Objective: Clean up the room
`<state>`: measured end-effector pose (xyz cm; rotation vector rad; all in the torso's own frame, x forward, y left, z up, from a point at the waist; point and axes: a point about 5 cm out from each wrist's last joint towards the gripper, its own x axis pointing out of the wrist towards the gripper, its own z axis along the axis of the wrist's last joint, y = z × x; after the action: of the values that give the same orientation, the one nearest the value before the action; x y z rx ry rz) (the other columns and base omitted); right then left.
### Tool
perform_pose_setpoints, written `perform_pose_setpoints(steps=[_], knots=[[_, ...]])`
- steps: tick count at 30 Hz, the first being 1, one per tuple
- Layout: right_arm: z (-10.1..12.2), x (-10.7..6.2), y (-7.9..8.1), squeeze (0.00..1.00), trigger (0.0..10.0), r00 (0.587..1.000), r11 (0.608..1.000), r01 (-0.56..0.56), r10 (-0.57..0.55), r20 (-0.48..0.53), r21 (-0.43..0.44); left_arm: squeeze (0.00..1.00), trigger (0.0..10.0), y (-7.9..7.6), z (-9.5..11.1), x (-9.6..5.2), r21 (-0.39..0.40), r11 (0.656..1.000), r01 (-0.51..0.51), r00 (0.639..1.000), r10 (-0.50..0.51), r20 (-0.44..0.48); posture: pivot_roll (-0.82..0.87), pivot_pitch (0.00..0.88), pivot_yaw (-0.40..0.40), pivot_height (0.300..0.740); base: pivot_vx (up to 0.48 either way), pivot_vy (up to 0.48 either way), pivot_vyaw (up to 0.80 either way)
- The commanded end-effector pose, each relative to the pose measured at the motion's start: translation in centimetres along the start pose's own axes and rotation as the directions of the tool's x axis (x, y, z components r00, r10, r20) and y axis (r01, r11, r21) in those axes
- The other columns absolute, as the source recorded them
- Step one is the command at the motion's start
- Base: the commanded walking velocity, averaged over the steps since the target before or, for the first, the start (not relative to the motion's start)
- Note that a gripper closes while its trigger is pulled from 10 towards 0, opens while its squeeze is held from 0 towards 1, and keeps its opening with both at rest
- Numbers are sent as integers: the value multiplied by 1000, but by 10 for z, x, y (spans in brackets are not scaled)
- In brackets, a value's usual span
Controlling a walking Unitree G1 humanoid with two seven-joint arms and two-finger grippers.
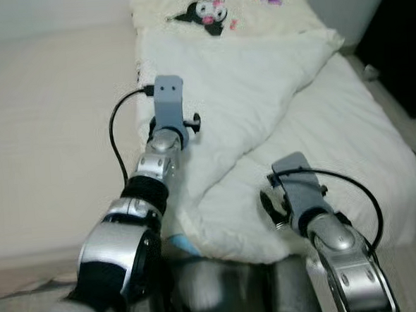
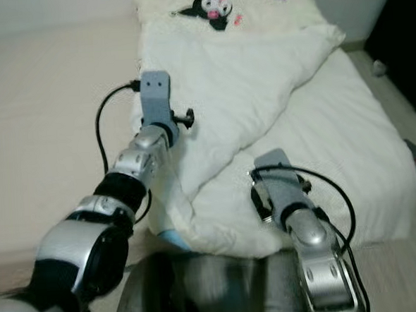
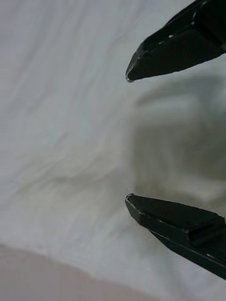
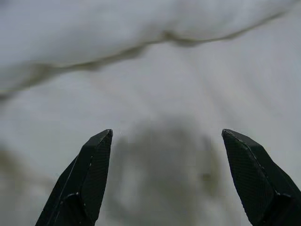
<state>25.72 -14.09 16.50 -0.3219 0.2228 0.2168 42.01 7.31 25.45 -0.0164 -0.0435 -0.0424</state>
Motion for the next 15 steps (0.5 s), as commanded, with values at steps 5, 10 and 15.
perform_pose_setpoints(steps=[5, 10, 15], knots=[[4, -18, 17, 0, 10000, 997, 996, -79, 78, 22, 29, 0, 10000, 21, 25, 6, 52, 997, -64, 993, 59, 102, -195, 537, 145, 567, 0, 0, 0], [9, -25, 23, 0, 10000, 993, 992, -113, 111, 35, 53, 0, 10000, 57, 37, 8, 19, 990, -143, 982, 139, 126, -198, 572, 125, 567, 0, 0, 0], [10, -29, 25, 0, 10000, 991, 990, -131, 129, 31, 60, 0, 10000, 74, 30, 7, -6, 987, -163, 982, 162, 101, -204, 596, 108, 567, 0, 0, 0]])
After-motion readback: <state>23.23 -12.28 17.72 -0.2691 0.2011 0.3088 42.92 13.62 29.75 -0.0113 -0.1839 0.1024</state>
